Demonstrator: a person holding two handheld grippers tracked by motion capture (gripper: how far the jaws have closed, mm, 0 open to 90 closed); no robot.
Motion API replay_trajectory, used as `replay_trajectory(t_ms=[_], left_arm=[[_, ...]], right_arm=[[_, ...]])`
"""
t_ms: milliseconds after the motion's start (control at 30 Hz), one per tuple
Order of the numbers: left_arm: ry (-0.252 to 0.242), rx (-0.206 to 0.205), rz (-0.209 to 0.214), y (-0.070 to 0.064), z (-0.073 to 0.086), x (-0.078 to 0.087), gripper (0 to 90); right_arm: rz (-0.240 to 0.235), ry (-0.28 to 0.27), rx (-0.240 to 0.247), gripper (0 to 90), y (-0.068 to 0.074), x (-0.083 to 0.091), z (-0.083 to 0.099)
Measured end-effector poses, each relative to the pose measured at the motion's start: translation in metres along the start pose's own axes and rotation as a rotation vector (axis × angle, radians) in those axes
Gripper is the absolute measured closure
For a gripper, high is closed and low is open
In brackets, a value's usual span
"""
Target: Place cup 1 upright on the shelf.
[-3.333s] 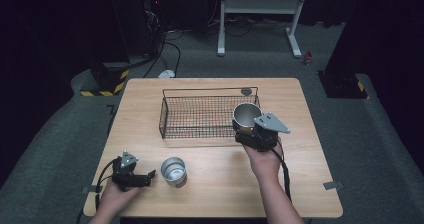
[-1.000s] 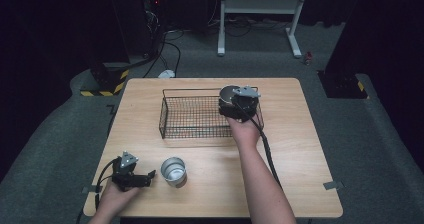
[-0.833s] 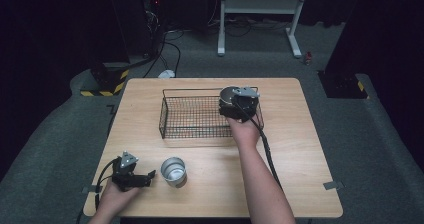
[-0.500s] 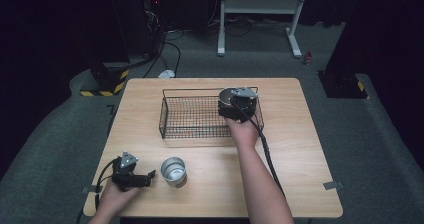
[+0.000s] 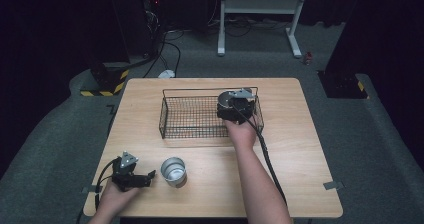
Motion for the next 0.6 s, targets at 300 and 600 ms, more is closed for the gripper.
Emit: replay_trajectory(t_ms=[300,600], left_arm=[[0.000,-0.002,0.000,0.0001,0.0001,0.0002,0.1],[0.002,-0.003,0.002,0.0002,0.0001,0.0003,0.1]], right_arm=[[0.010,0.008,0.001,13.5,-0.0009,0.0008,-0.0006],[0.017,0.028,-0.006,13.5,-0.0034,-0.0029,0.0009]])
Point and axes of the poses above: each handheld gripper's, and its own axes: x roughly backward along the jaws, z roughly out of its underside, y roughly to its left, the point moved 1 cm from there along -x, roughly forward along the jaws, and after that the axes turned 13 degrees about -x, right-handed, at the moved point
